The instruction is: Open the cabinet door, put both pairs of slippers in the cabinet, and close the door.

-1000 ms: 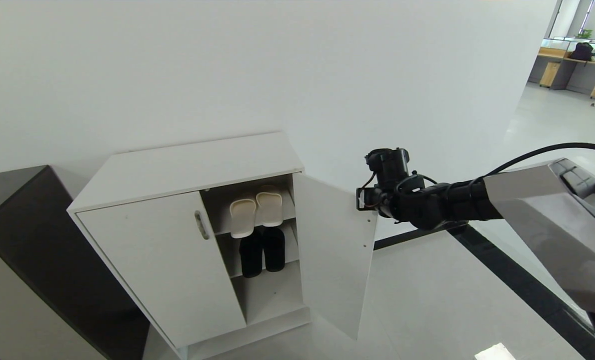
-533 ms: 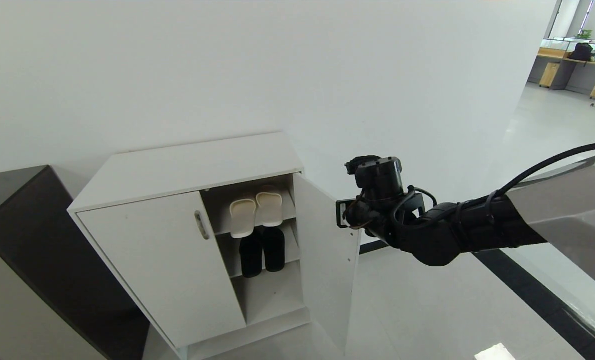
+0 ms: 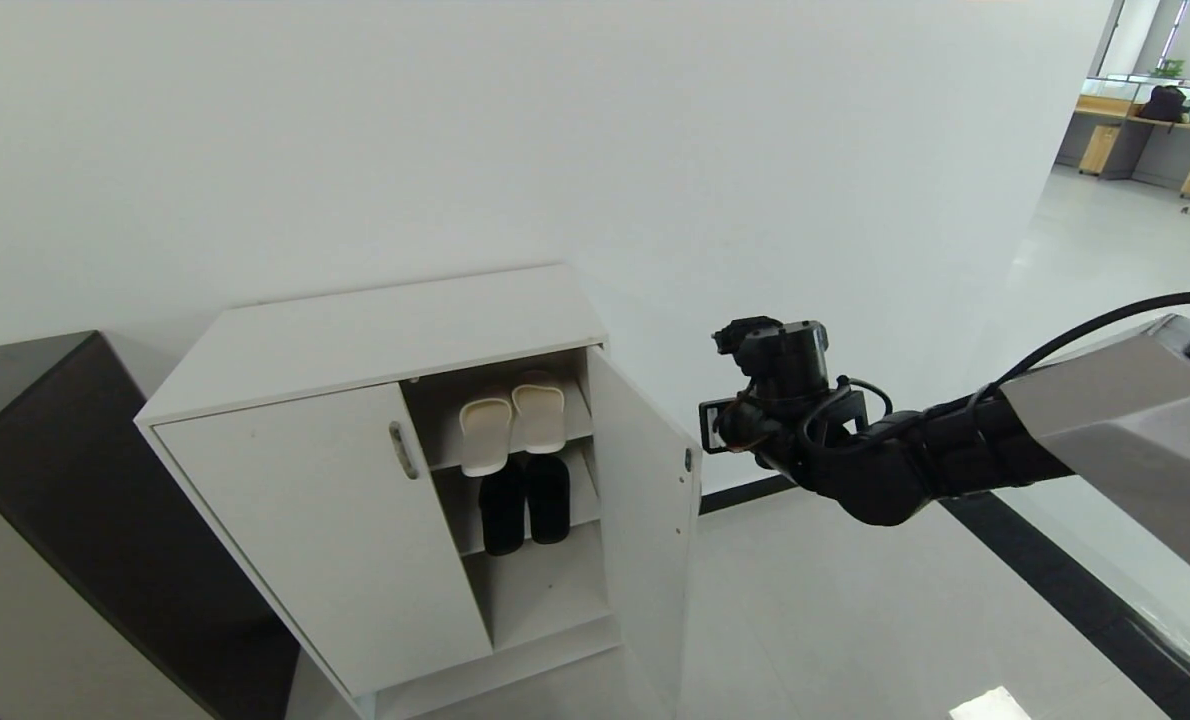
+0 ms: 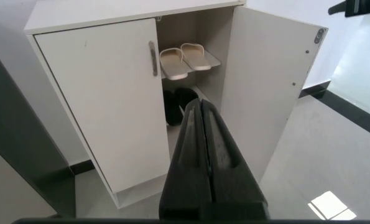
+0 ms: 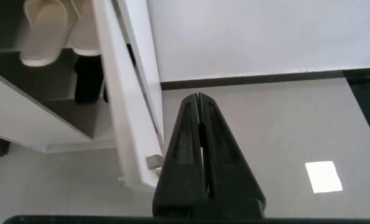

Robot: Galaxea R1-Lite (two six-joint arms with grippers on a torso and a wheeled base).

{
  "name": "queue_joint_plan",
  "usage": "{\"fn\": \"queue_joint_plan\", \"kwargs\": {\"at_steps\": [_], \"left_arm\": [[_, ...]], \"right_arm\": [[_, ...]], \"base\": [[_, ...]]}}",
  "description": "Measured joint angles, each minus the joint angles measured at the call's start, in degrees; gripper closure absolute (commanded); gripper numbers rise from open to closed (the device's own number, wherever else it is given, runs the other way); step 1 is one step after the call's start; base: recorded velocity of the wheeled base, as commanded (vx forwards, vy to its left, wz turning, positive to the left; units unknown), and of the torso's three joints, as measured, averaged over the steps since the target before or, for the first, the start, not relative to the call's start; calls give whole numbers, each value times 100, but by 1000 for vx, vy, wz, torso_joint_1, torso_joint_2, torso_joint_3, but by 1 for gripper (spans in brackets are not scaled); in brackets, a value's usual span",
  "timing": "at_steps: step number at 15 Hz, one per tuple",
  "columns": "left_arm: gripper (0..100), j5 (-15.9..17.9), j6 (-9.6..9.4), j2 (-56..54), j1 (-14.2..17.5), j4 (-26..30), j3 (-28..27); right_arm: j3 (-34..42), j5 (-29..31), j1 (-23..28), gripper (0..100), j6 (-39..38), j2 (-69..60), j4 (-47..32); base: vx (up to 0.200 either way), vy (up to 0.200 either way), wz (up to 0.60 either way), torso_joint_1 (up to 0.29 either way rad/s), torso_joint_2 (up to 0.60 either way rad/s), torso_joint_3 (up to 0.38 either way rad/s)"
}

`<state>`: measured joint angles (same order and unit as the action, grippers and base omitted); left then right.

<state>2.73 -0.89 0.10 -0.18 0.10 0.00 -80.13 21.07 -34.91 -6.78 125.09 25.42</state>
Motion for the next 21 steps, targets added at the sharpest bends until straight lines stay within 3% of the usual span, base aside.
{"fn": "queue_joint_plan", "kwargs": {"at_steps": [5,11,17,21], "left_arm": [[100,0,0,0,0,0,0],[100,0,2,0,0,0,0],[100,0,0,0,0,0,0],[100,0,0,0,-6,1,0]], "right_arm": [[4,-44,-161,100,-2,226,-16],[478,-51,-719,100,-66,-34,33],[1200,-40,-1015,100,400,-456,903],[1265,-38,-1031,100,457,-634,914]], "base": [[0,0,0,0,0,0],[0,0,0,0,0,0],[0,0,0,0,0,0],[0,0,600,68,-151,-78]]}}
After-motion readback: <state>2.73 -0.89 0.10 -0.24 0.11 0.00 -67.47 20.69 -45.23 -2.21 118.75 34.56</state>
